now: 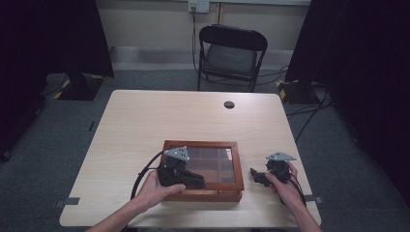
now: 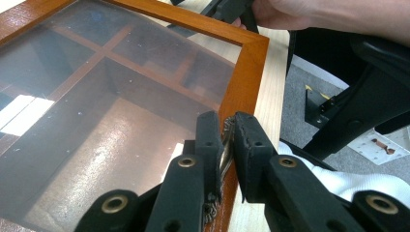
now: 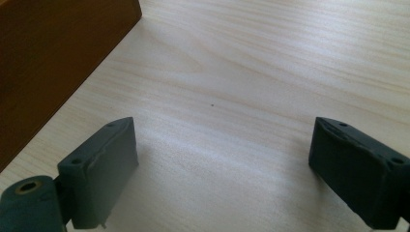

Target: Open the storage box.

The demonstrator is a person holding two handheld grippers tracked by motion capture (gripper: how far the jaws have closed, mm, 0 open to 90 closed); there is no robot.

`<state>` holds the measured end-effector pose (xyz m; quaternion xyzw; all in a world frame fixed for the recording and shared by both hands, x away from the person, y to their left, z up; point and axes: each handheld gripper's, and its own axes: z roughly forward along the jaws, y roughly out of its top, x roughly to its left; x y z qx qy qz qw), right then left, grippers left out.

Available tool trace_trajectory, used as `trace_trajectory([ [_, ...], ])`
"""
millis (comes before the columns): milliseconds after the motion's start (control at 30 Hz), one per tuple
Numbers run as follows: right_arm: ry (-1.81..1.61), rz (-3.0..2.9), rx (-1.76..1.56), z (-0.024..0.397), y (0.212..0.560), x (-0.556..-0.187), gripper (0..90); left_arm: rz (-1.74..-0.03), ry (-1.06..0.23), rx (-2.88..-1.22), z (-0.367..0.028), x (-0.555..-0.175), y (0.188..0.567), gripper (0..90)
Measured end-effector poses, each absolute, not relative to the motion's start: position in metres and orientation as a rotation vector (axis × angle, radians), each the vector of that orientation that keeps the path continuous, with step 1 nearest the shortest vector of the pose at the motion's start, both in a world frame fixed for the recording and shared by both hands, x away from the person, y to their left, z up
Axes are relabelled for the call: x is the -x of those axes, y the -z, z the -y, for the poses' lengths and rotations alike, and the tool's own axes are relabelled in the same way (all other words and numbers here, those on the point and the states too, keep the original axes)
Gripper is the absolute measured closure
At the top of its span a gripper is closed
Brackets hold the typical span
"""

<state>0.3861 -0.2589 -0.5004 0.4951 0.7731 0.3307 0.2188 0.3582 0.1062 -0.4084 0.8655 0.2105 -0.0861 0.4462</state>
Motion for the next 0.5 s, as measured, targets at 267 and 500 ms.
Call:
trace_trajectory([
  [267,-0.916,-2.14,-1.37,0.259,0.5004,-0.3862,9.3,-0.523,0.222,-2.146,-0.1047,-0.3596,0.4073,81.3],
  [500,-0.916,-2.139,-1.37,0.259,0.5004,-0.3861,9.3,-0.522,0.218,-2.141,-0.1058,-0.3614,0.401,81.2],
])
